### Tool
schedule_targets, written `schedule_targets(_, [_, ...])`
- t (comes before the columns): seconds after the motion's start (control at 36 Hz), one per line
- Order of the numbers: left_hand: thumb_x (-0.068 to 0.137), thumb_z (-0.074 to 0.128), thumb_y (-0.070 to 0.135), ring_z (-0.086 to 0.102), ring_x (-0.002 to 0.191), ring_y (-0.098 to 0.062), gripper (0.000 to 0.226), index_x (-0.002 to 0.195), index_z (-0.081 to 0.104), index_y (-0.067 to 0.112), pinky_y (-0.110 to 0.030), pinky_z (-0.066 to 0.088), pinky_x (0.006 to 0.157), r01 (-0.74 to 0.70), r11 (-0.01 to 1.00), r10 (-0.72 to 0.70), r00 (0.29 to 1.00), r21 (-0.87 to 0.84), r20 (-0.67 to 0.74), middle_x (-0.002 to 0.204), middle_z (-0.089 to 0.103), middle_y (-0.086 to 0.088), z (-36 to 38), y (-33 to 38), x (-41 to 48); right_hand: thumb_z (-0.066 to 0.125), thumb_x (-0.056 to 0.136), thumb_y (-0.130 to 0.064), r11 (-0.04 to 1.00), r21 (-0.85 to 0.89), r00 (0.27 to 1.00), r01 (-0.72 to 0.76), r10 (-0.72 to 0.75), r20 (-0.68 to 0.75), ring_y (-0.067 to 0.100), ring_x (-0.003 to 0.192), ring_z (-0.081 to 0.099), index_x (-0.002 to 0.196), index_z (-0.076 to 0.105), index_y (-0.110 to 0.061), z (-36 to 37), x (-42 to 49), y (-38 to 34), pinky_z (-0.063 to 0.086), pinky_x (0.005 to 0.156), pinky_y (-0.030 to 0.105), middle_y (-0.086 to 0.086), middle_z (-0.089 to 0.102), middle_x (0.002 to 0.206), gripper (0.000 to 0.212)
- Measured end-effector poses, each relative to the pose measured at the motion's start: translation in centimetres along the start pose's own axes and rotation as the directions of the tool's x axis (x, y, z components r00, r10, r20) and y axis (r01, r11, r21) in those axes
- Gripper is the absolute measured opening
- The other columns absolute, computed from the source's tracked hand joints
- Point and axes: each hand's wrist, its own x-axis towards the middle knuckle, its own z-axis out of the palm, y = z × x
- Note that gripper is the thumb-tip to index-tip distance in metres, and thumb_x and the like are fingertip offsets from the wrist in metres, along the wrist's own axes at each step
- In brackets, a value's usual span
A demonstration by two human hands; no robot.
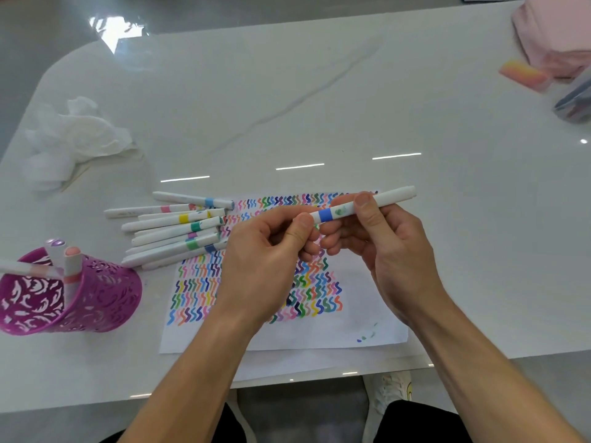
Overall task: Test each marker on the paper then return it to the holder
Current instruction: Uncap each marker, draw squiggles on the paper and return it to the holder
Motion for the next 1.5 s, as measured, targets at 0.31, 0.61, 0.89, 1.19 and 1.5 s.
schedule_targets(0.31, [0.094, 0.069, 0.022, 0.066, 0.069, -0.007, 0.007, 0.096, 0.076, 0.024, -0.016, 0.052, 0.066, -0.033, 0.999, 0.035, 0.989, 0.011, -0.146, 0.075, 0.070, 0.003, -2.7, 0.3, -0.2, 0.062, 0.100, -0.034, 0.984, -0.175, 1.000, -0.029, 0.029, 0.002, 0.020, 0.062, 0.066, 0.103, 0.072, -0.006, -0.6, 0.9, 0.0, 0.055, 0.060, 0.027, 0.005, 0.073, 0.074, 0.030])
schedule_targets(0.61, [0.094, 0.071, 0.025, 0.072, 0.098, -0.013, 0.005, 0.098, 0.068, 0.024, -0.015, 0.054, 0.075, -0.196, 0.975, 0.221, 0.883, 0.104, -0.413, 0.102, 0.075, 0.003, -4.9, 1.3, -1.7, 0.060, 0.106, -0.029, 0.894, -0.447, 0.994, -0.016, -0.036, -0.108, 0.013, 0.052, 0.058, 0.092, 0.065, -0.009, -1.2, 1.1, 1.3, 0.048, 0.053, 0.023, 0.003, 0.070, 0.066, 0.026])
schedule_targets(0.89, [0.102, 0.060, 0.021, 0.065, 0.100, -0.005, 0.025, 0.126, 0.067, 0.021, -0.017, 0.050, 0.082, -0.298, 0.841, 0.505, 0.731, 0.452, -0.459, 0.108, 0.064, 0.007, -7.0, 2.0, -2.8, 0.054, 0.107, -0.021, 0.869, -0.494, 0.990, -0.002, -0.067, -0.124, 0.015, 0.052, 0.056, 0.094, 0.065, -0.008, -0.9, 1.3, 1.5, 0.047, 0.054, 0.028, 0.001, 0.069, 0.065, 0.021])
schedule_targets(1.19, [0.105, 0.051, 0.009, 0.058, 0.105, -0.011, 0.030, 0.133, 0.061, 0.005, -0.020, 0.044, 0.094, -0.304, 0.672, 0.698, 0.563, 0.675, -0.441, 0.111, 0.053, -0.002, -10.4, 2.3, -4.5, 0.054, 0.108, -0.026, 0.810, -0.583, 0.990, 0.061, -0.122, -0.065, 0.013, 0.053, 0.058, 0.096, 0.064, -0.013, 0.8, 1.1, 2.2, 0.049, 0.059, 0.036, -0.001, 0.071, 0.069, 0.020])
schedule_targets(1.5, [0.106, 0.049, 0.011, 0.059, 0.104, -0.016, 0.029, 0.131, 0.063, 0.008, -0.024, 0.047, 0.092, -0.267, 0.656, 0.715, 0.519, 0.706, -0.468, 0.111, 0.045, 0.016, -11.4, 2.6, -5.4, 0.054, 0.108, -0.027, 0.793, -0.604, 0.990, 0.085, -0.135, -0.038, 0.010, 0.053, 0.059, 0.099, 0.064, -0.019, 1.6, 1.2, 2.5, 0.049, 0.060, 0.035, -0.004, 0.071, 0.068, 0.016])
